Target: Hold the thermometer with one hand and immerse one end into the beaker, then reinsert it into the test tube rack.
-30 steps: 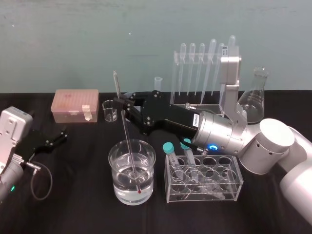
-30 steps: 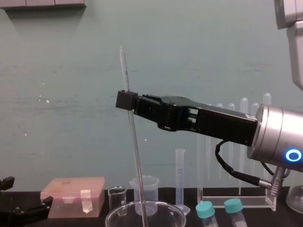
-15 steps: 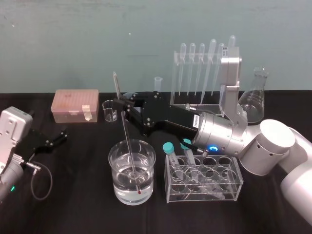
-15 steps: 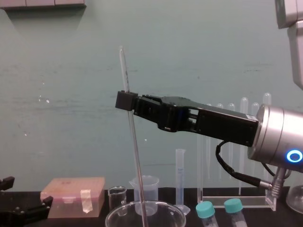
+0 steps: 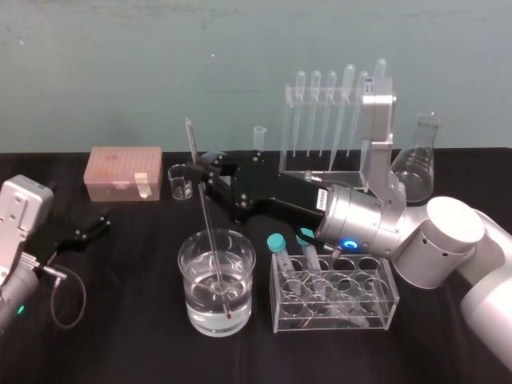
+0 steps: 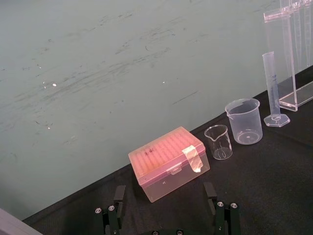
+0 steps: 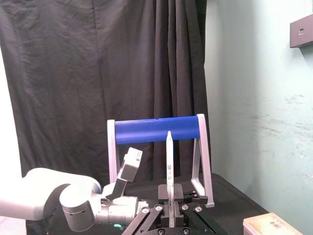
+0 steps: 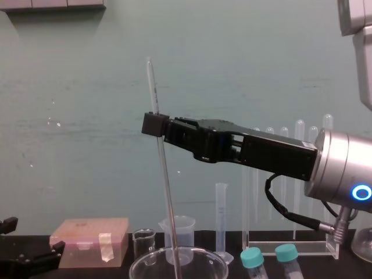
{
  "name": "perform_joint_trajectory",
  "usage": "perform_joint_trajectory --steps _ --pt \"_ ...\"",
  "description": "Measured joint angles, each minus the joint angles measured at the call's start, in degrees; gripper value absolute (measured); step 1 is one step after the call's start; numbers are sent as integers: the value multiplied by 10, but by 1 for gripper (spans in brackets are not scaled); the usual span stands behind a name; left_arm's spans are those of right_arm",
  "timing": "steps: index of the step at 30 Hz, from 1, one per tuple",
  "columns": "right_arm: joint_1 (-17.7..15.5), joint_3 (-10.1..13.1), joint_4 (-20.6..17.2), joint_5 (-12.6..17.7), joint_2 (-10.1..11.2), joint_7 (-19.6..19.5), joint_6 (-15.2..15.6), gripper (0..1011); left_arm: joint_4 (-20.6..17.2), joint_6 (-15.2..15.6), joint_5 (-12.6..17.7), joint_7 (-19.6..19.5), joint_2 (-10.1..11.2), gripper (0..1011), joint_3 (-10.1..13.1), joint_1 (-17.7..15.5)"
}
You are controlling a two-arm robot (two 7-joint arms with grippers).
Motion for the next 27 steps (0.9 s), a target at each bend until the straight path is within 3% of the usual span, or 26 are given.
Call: perform_joint_trajectory --steps 18,23,27 --pt "-2 4 -10 2 3 -3 2 56 0 0 0 0 0 1008 0 0" --pt "11 16 -32 23 11 0 20 56 0 0 0 0 0 1008 0 0" --pt "30 35 -65 59 26 5 46 56 0 0 0 0 0 1008 0 0"
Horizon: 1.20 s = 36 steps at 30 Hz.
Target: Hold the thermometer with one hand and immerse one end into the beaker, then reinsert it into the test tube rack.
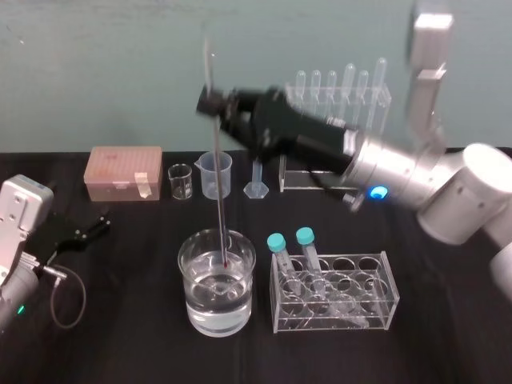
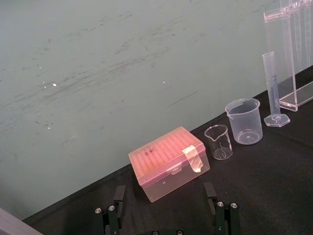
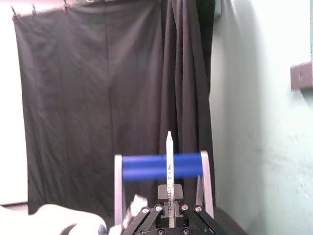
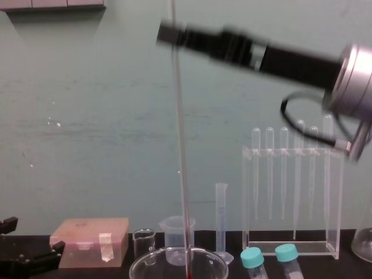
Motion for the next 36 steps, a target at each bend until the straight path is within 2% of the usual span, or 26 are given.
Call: perform_joint_trajectory --steps 5,8,11,16,21,25,30,36 --pt "19 29 -32 46 17 -2 33 56 0 0 0 0 0 1008 0 0" --pt "30 56 -50 66 35 -18 36 56 0 0 0 0 0 1008 0 0" --pt "33 73 -56 67 48 -33 27 56 0 0 0 0 0 1008 0 0" --pt "23 101 -65 56 87 -74 11 56 0 0 0 0 0 1008 0 0" --pt "-14 119 -76 38 121 -108 3 56 0 0 0 0 0 1008 0 0" --pt "-65 137 -95 34 144 -139 6 56 0 0 0 0 0 1008 0 0" --pt "-120 155 -120 43 162 -164 19 56 0 0 0 0 0 1008 0 0" --pt "-155 167 -136 48 172 -176 28 56 0 0 0 0 0 1008 0 0"
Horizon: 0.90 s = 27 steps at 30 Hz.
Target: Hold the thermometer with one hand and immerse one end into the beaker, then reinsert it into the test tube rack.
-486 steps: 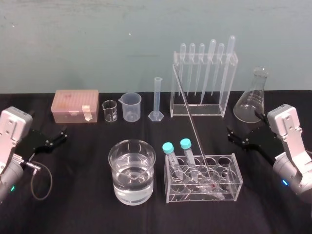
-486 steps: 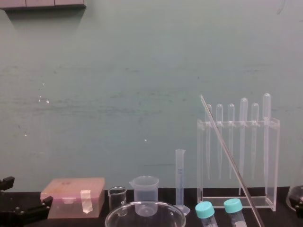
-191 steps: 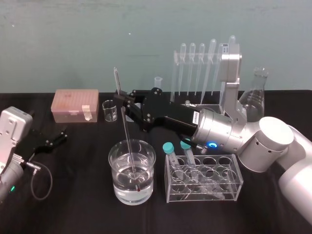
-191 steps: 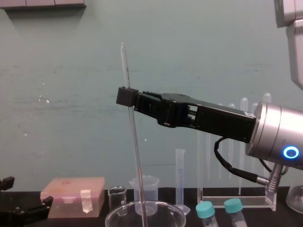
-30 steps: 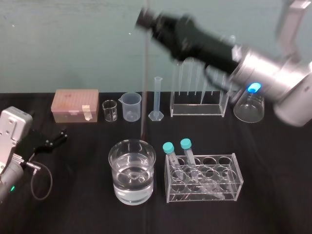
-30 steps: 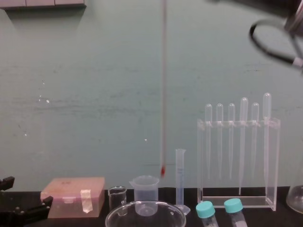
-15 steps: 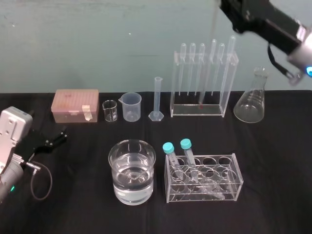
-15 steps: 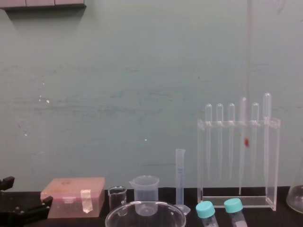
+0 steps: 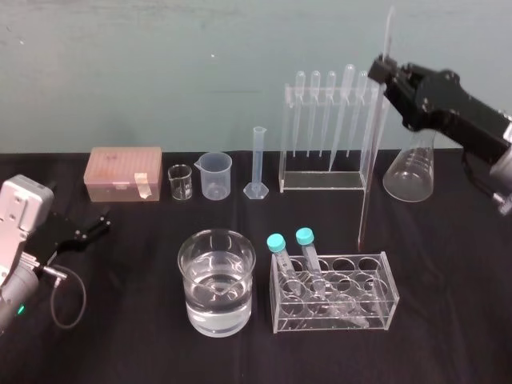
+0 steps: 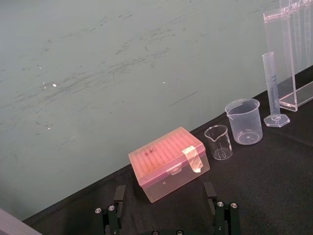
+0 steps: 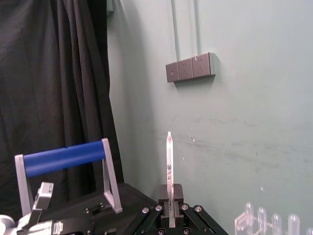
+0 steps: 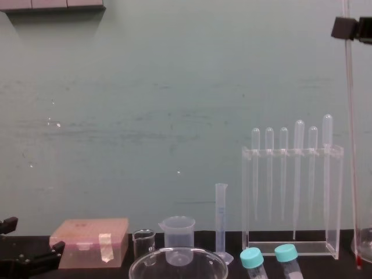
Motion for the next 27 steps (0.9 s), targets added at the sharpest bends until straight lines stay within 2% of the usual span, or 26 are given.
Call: perform_joint_trajectory --steps 6,15,27 --pt "-17 -2 -2 -6 -2 1 -5 56 0 0 0 0 0 1008 0 0" --pt "-16 -21 24 -52 -22 29 -42 56 0 0 0 0 0 1008 0 0" --pt "-20 -30 54 -83 -45 32 -46 56 0 0 0 0 0 1008 0 0"
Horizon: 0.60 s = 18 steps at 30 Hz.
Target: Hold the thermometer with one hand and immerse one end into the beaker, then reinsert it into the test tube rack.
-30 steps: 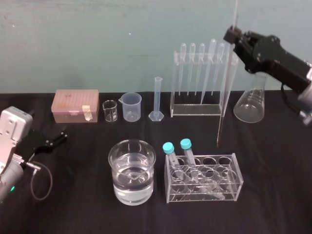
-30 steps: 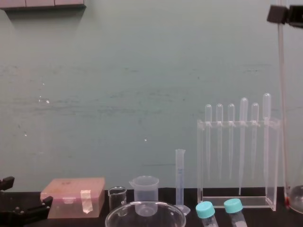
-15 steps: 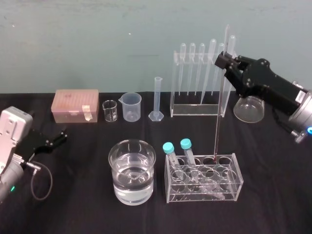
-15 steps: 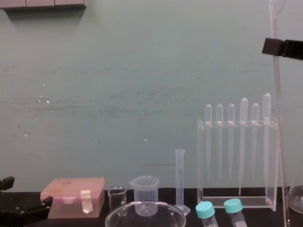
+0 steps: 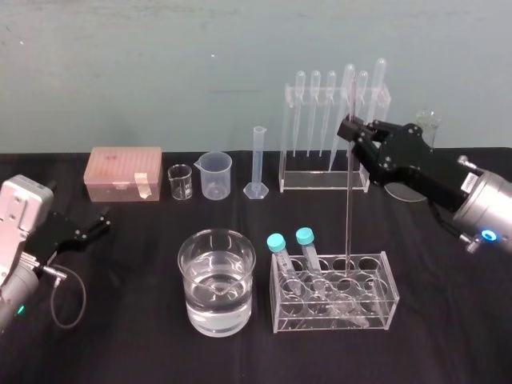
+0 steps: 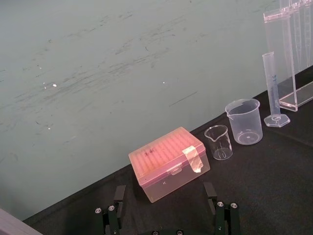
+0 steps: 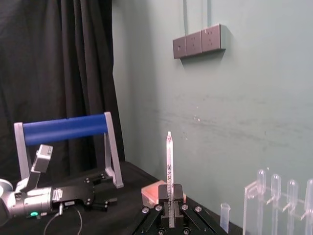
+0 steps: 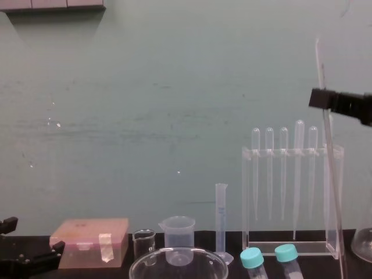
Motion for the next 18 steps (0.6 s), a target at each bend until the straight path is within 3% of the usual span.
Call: perform_joint_trajectory --steps 18 --pt "-6 -16 19 -37 -12 13 6 56 0 0 0 0 0 1008 0 0"
